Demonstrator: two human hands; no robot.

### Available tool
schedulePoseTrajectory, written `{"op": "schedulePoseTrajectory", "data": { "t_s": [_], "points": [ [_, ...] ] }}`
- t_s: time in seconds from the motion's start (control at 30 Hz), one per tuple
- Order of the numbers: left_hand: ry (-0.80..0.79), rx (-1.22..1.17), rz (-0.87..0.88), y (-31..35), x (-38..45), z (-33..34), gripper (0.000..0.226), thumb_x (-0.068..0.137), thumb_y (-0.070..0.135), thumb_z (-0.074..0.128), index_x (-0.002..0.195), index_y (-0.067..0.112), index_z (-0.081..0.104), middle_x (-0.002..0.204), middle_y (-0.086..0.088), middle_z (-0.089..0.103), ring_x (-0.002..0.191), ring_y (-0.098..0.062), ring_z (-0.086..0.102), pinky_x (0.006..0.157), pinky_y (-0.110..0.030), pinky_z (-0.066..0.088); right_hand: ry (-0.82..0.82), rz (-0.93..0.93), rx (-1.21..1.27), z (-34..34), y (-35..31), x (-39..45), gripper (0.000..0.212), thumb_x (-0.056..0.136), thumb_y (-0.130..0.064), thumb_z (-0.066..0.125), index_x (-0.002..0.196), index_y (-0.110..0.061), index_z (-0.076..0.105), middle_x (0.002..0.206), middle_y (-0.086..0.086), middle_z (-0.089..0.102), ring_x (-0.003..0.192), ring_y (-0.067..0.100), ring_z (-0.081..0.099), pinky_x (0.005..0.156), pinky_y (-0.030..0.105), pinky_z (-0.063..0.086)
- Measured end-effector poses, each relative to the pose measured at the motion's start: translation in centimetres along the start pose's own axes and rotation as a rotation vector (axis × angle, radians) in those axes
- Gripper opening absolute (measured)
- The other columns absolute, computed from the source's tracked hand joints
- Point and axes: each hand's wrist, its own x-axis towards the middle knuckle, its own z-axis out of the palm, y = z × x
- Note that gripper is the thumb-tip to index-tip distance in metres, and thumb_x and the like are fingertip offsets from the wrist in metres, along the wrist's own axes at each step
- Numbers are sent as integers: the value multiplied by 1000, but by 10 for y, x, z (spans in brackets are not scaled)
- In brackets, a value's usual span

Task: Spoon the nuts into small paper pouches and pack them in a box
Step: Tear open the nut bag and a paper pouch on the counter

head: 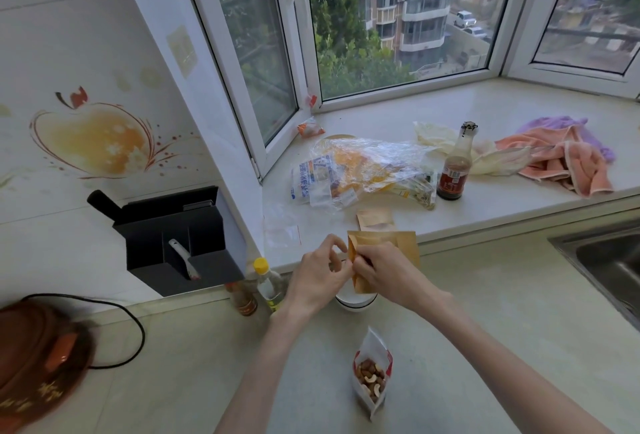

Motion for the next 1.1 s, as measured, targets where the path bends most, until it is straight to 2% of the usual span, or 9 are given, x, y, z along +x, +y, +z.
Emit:
{"op": "schedulePoseTrajectory", "data": {
  "t_s": [0.13, 0.23, 0.37, 0.5, 0.63, 0.73, 0.83, 0.97, 1.1],
  "points": [
    [-135, -254, -35, 6, -7, 3, 27, 95, 36, 54, 116, 40, 38, 99, 4, 57, 64, -14, 69, 39, -28, 49, -14, -26, 170, -3, 0, -10, 31, 93, -17, 45, 66, -10, 58, 56, -3, 49, 50, 6, 37, 50, 25, 33],
    [-194, -380, -43, 11, -11, 6, 32, 95, 38, 55, 121, 39, 36, 108, 3, 55, 69, -18, 71, 41, -28, 50, -26, -70, 258, -8, -4, -15, 28, 93, -11, 45, 69, -9, 59, 60, -7, 55, 53, 5, 45, 53, 23, 38],
    [-135, -498, -8, 12, -14, 10, 51, 91, 13, 59, 127, 39, 34, 117, 5, 53, 65, -16, 70, 45, -26, 53, -56, -71, 246, -10, -3, -18, 28, 93, -11, 46, 69, -14, 60, 62, -1, 57, 55, 10, 46, 54, 29, 40],
    [77, -457, 10, 11, -16, 9, 64, 82, 9, 66, 130, 41, 39, 126, 12, 54, 58, -14, 69, 45, -29, 55, 26, -17, 111, -6, 5, -21, 33, 95, -21, 49, 64, -16, 58, 54, -5, 50, 49, 5, 36, 50, 22, 31],
    [102, -349, 71, 5, -30, 18, 63, 82, 6, 63, 130, 40, 39, 130, 11, 58, 49, -12, 63, 46, -30, 53, 33, 132, 24, 11, -1, -24, 40, 85, -28, 50, 47, -19, 42, 39, -7, 38, 39, 10, 28, 43, 21, 23],
    [37, -280, 180, 1, -47, 23, 70, 77, 2, 59, 133, 37, 36, 131, 18, 56, 46, -7, 57, 48, -19, 42, -58, 288, -4, 20, -10, -23, 29, 75, -30, 50, 52, -14, 54, 40, -6, 48, 38, 8, 42, 37, 27, 40],
    [-13, -187, 187, -3, -56, 22, 78, 72, -2, 57, 134, 40, 34, 128, 18, 56, 54, 0, 57, 57, -16, 44, -147, 375, 3, 29, -18, -22, 19, 72, -16, 52, 53, -14, 55, 42, -6, 51, 37, 8, 47, 36, 21, 41],
    [41, -156, 52, -8, -59, 15, 83, 67, -3, 57, 136, 37, 34, 127, 14, 57, 85, -5, 62, 70, -26, 48, -119, 271, -12, 43, -34, -23, 39, 70, -10, 55, 38, -17, 35, 36, -6, 34, 33, 9, 30, 39, 25, 23],
    [80, -201, 4, -14, -59, 5, 79, 68, -4, 59, 136, 31, 39, 132, 9, 59, 99, -18, 65, 78, -38, 55, -70, 346, -108, 53, -48, -15, 25, 69, -16, 55, 46, -8, 49, 46, 4, 45, 42, 16, 38, 44, 28, 31]
  ]
}}
